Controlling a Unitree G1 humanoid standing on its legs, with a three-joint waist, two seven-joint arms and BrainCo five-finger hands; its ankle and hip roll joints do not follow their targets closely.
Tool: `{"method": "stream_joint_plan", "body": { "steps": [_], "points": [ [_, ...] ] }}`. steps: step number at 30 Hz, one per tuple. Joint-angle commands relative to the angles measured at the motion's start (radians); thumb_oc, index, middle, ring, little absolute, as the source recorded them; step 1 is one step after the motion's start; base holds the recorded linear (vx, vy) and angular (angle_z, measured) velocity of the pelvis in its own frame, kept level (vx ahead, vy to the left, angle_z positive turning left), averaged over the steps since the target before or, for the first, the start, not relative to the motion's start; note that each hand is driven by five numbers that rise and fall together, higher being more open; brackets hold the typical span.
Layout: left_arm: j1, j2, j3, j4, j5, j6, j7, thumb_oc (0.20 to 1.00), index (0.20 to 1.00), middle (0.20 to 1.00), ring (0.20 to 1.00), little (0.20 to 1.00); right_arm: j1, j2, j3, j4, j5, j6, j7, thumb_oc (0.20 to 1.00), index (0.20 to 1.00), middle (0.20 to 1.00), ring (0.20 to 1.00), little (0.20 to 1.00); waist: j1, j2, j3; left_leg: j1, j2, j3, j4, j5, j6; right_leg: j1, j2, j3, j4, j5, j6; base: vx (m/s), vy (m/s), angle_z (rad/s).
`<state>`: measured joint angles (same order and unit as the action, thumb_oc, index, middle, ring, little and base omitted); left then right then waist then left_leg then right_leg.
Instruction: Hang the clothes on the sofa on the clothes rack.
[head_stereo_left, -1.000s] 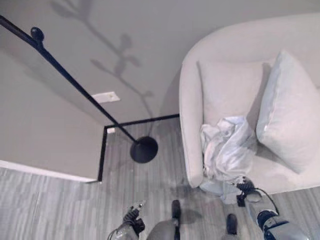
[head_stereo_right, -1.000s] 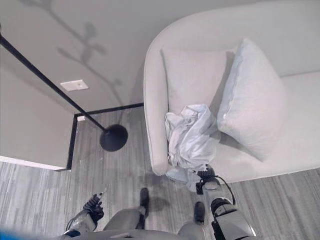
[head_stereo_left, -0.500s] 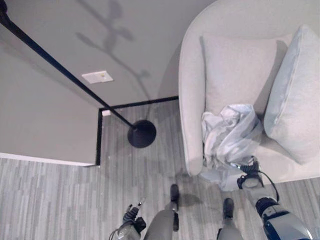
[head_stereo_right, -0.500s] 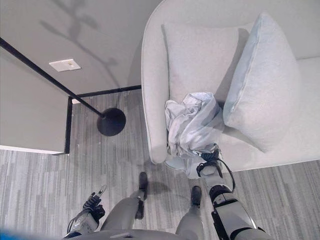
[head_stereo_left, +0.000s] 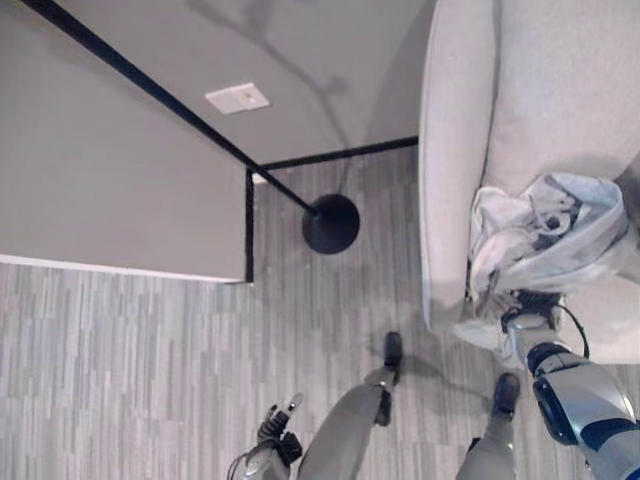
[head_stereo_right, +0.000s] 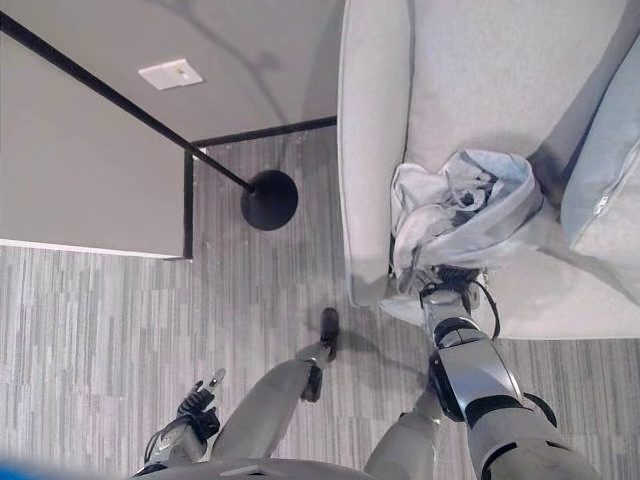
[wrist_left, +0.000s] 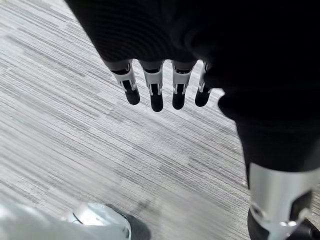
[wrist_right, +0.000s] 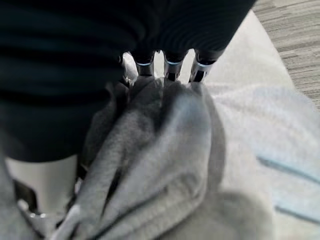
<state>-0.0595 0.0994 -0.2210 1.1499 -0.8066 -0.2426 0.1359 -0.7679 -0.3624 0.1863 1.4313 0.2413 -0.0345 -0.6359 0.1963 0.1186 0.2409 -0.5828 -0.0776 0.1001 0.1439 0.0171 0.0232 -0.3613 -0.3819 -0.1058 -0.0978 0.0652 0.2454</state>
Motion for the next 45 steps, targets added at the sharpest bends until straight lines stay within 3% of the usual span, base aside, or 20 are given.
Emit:
{"method": "stream_joint_plan", "body": {
  "steps": [1,2,8,14,15,21,27,32,45],
  "points": [
    [-0.021,0.011,0.003,-0.002,-0.059,-0.026,-0.003,1.000,1.000,1.000,1.000,1.000,-0.042,0.000,0.039,-0.011,0.020,0.018,0.190,1.000,1.000,1.000,1.000,1.000,0.047,0.005,0.015,-0.187,0.010,-0.034,0.212,-0.096,-0.034,0.123,-0.023,-0.033,0.010,0.070,-0.018,0.04,0.104,0.01],
    [-0.029,0.012,0.009,-0.009,-0.062,-0.026,-0.009,1.000,1.000,1.000,1.000,1.000,-0.031,0.008,0.054,-0.027,0.040,0.014,0.228,0.200,0.200,0.200,0.200,0.200,0.038,-0.001,0.009,-0.194,0.005,-0.030,0.212,-0.098,-0.031,0.117,-0.025,-0.034,0.010,0.083,-0.015,0.02,0.050,0.02],
    [-0.047,0.018,0.061,0.045,-0.052,-0.017,-0.010,1.000,1.000,1.000,1.000,1.000,0.049,0.028,0.045,-0.065,0.092,-0.008,0.264,0.200,0.200,0.200,0.200,0.200,0.003,-0.037,-0.013,-0.191,0.011,-0.022,0.228,-0.113,-0.028,0.125,-0.025,-0.036,0.010,0.101,-0.011,0.01,-0.007,0.00],
    [-0.087,0.036,0.142,0.138,-0.020,-0.019,0.029,1.000,1.000,1.000,1.000,1.000,0.207,0.069,0.036,-0.184,0.122,-0.040,0.274,0.200,0.200,0.200,0.200,0.200,-0.064,-0.101,-0.041,-0.134,0.043,-0.033,0.225,-0.121,-0.046,0.158,-0.003,-0.040,0.010,0.086,-0.017,-0.02,-0.111,-0.04],
    [-0.085,0.045,0.158,0.144,0.000,-0.021,0.039,1.000,1.000,1.000,1.000,1.000,0.254,0.070,0.027,-0.224,0.126,-0.045,0.281,0.200,0.200,0.200,0.200,0.200,-0.084,-0.119,-0.046,-0.111,0.061,-0.032,0.208,-0.088,-0.046,0.161,0.009,-0.038,0.010,0.081,-0.025,-0.08,-0.121,-0.11],
    [-0.065,0.060,0.200,0.157,0.034,-0.016,0.057,1.000,1.000,1.000,1.000,1.000,0.365,0.074,-0.009,-0.343,0.137,-0.059,0.294,0.200,0.200,0.200,0.200,0.200,-0.125,-0.155,-0.052,-0.005,0.111,-0.047,0.147,-0.059,-0.070,0.213,0.055,-0.029,0.010,0.022,-0.043,-0.05,-0.146,-0.13],
    [-0.030,0.063,0.223,0.150,0.070,-0.001,0.060,1.000,1.000,1.000,1.000,1.000,0.463,0.079,-0.032,-0.518,0.138,-0.069,0.309,0.200,0.200,0.200,0.200,0.200,-0.155,-0.167,-0.071,0.116,0.143,-0.047,0.065,-0.018,-0.087,0.269,0.085,-0.018,0.011,-0.004,-0.060,-0.01,-0.097,-0.11],
    [0.009,0.049,0.254,0.131,0.115,0.023,0.048,1.000,1.000,1.000,1.000,1.000,0.538,0.046,-0.068,-0.793,0.057,-0.096,0.305,0.200,0.200,0.200,0.200,0.200,-0.172,-0.166,-0.126,0.284,0.186,-0.034,-0.036,0.022,-0.102,0.350,0.127,-0.009,0.024,-0.030,-0.076,-0.01,-0.105,-0.04],
    [0.080,0.024,0.247,0.104,0.155,0.062,0.004,1.000,1.000,1.000,1.000,1.000,0.551,0.032,-0.114,-0.988,0.130,-0.110,0.325,0.200,0.200,0.200,0.200,0.200,-0.152,-0.165,-0.218,0.475,0.223,-0.022,-0.208,0.078,-0.116,0.446,0.168,-0.009,0.023,-0.058,-0.085,0.01,-0.021,-0.01]
  ]
}}
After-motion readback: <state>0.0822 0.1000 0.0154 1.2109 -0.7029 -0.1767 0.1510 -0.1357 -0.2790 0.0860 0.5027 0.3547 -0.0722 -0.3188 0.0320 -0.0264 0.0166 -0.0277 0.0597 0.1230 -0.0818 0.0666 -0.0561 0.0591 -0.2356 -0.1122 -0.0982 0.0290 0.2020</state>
